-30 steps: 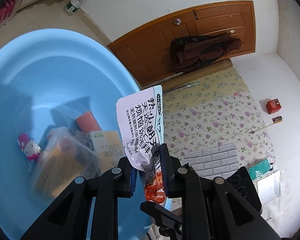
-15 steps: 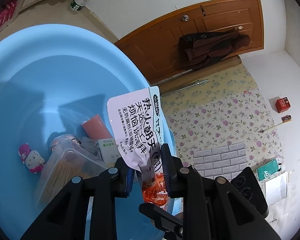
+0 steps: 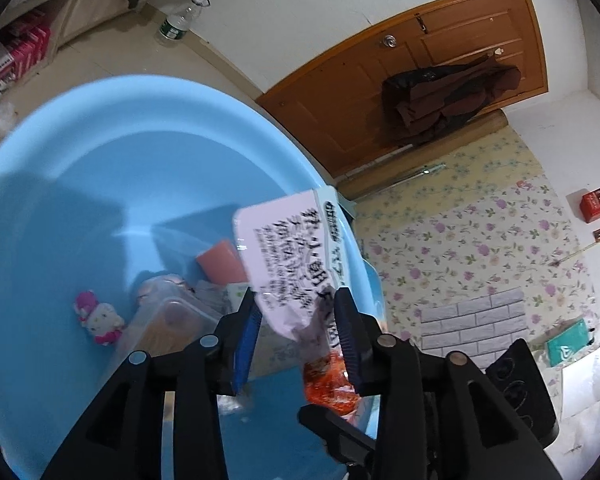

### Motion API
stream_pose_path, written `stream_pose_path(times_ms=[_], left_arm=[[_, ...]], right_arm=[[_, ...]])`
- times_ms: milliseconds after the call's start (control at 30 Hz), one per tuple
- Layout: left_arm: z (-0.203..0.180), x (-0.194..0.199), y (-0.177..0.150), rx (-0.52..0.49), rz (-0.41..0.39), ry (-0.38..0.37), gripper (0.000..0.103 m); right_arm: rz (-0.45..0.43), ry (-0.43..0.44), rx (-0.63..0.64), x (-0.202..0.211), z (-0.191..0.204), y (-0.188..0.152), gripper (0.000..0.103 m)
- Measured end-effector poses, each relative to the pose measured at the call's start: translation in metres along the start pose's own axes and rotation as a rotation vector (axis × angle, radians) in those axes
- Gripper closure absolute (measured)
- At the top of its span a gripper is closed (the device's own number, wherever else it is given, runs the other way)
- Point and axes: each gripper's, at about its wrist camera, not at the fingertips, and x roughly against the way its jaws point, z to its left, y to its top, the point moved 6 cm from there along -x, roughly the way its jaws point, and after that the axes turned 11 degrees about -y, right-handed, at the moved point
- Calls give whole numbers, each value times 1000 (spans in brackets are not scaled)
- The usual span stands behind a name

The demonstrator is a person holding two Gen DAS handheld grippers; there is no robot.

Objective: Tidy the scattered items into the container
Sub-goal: 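Lower the snack bag into the basin and open both tools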

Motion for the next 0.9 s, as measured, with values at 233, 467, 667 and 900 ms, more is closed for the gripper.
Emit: stream_pose_path(times_ms=[233, 467, 667, 900], left_arm=[[-4, 29, -1, -80, -91, 119, 54], [-17, 57, -5, -210, -174, 257, 47], [-32, 77, -13, -331, -234, 346, 43], [-31, 91, -26, -368, -259, 399, 36]], right_arm=[[26, -25, 6, -4, 2, 0, 36], [76, -66, 9, -13, 6, -1, 36], [108, -81, 30, -19, 13, -1, 36], [132, -122, 47, -27, 20, 3, 35]])
